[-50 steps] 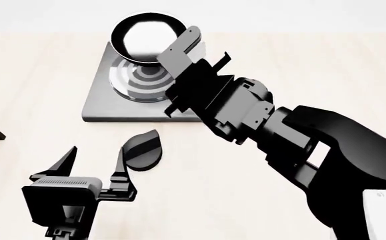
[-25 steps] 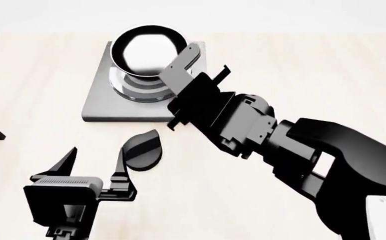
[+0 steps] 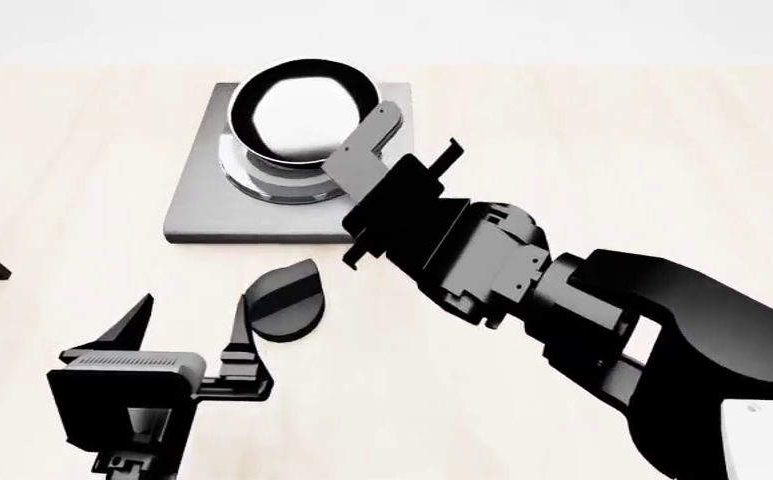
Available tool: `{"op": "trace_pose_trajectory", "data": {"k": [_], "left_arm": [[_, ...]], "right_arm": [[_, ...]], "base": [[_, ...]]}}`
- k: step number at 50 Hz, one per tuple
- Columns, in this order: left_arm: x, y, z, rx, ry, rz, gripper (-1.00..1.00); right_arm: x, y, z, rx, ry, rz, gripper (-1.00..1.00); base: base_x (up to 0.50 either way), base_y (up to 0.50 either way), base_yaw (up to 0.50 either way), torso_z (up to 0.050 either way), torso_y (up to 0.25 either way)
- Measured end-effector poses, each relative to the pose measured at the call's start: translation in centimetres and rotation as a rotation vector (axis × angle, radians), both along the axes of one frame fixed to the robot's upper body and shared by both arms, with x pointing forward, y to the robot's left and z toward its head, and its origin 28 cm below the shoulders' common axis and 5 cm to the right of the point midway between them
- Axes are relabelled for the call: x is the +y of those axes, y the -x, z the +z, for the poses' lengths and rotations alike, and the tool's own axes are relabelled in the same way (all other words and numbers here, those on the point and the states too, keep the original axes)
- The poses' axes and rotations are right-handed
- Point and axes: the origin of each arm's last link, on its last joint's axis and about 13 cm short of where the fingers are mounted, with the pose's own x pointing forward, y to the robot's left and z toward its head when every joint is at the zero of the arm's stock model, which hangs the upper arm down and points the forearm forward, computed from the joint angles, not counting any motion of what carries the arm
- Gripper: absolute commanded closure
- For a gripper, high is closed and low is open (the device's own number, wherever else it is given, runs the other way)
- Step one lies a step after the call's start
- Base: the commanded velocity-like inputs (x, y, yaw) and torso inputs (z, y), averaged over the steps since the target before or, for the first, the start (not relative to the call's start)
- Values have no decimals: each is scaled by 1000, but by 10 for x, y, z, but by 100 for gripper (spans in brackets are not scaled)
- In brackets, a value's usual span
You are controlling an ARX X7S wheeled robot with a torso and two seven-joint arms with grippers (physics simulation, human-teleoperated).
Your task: Turn on the stove and put the frying pan on it.
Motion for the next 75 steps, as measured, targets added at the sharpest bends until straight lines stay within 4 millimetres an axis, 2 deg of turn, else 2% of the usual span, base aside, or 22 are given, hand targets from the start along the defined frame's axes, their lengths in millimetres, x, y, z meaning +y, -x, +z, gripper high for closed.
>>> {"op": "trace_pose_trajectory", "data": {"k": [16,17,32,56,64,70,75], "left_arm": [[0,0,-1,1,0,2,-100],[0,0,-1,1,0,2,-100],[0,0,-2,4,0,2,-100],[0,0,1,3,1,3,-100],[0,0,1,2,-2,7,-100],[-1,0,1,1,-6,9,-100],[-1,-1,1,-1,-10,12,-100]], "right_arm": [[1,-2,-4,-31,27,3,100],[1,-2,-4,-33,28,3,-100],[1,-1,2,-27,25,37,-100],[-3,11,32,130,-217,127,-100],[-11,25,48,33,-269,131,-100],[-23,43,57,-56,-320,133,-100],[-36,62,58,-135,-363,125,-100]], "base": [[1,0,1,0,0],[0,3,3,0,0],[0,0,0,0,0],[0,0,0,0,0],[0,0,0,0,0],[0,0,0,0,0],[0,0,0,0,0]]}}
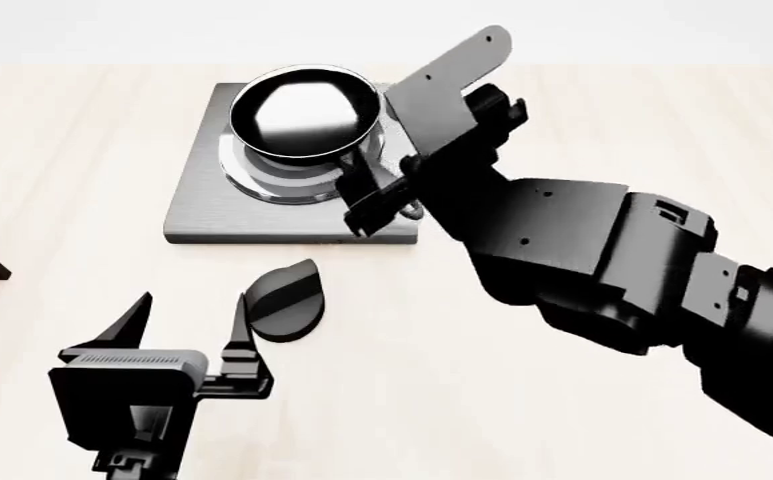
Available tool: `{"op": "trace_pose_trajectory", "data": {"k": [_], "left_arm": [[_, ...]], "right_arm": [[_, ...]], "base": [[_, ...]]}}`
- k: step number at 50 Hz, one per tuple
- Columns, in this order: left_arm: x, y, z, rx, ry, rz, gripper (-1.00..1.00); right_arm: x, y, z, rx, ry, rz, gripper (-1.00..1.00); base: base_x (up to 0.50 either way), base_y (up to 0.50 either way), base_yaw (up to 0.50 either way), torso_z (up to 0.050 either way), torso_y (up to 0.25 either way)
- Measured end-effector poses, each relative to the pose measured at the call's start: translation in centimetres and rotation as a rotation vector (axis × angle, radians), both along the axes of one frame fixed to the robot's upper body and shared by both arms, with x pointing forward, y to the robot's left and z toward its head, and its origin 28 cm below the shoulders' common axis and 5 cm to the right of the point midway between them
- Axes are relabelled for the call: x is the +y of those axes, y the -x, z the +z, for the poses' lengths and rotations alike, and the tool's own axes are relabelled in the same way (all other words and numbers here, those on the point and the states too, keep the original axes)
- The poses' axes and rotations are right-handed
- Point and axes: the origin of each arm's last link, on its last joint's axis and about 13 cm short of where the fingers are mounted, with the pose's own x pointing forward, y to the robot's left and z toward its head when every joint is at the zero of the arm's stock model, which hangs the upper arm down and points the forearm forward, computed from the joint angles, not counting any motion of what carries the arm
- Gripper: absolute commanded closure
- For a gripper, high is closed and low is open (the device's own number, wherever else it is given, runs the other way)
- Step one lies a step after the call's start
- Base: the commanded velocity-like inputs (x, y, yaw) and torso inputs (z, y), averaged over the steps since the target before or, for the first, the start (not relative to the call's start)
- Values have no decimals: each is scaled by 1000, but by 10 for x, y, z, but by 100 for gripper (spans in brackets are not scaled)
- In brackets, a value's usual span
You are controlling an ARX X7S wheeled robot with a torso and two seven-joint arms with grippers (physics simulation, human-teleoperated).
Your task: Turn on the stove and put the frying pan on it.
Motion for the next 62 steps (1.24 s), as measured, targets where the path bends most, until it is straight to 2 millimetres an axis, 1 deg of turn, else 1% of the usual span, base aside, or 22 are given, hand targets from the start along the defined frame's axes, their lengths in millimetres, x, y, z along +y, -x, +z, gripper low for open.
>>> {"op": "trace_pose_trajectory", "data": {"k": [7,17,23,30,35,40,42,47,49,52,55,62], "left_arm": [[-2,0,2,-5,-4,1,-100],[-5,0,8,-27,-7,-5,-100],[-5,1,17,-78,12,-5,-100],[-1,4,32,-185,41,27,-100],[5,7,45,-289,70,71,-100],[13,13,61,-415,102,123,-100],[16,16,67,-473,113,145,-100],[23,25,80,-610,145,189,-100],[25,29,84,-659,156,201,-100],[28,34,89,-725,173,215,-100],[29,38,93,-782,189,227,-100],[32,43,98,-878,231,259,-100]], "right_arm": [[-20,31,-12,-94,-57,-33,-100],[-46,75,-41,-205,-140,-93,-100],[-62,100,-55,-320,-194,-176,-100],[-84,129,-62,-451,-267,-282,-100],[-99,150,-64,-553,-311,-360,-100],[-111,169,-58,-678,-368,-419,-100],[-110,175,-56,-725,-406,-404,-100],[-93,190,-57,-739,-601,-296,-100],[-92,197,-58,-757,-663,-301,-100],[-98,205,-54,-835,-727,-327,-100],[-106,214,-51,-918,-748,-364,-100],[-125,232,-49,-1099,-708,-449,-100]], "base": [[0,0,0,0,0],[0,0,0,0,0],[0,0,0,0,0],[0,0,0,0,0],[0,0,0,0,0],[0,0,0,0,0],[0,0,0,0,0],[0,0,0,0,0],[0,0,0,0,0],[0,0,0,0,0],[0,0,0,0,0],[0,0,0,0,0]]}}
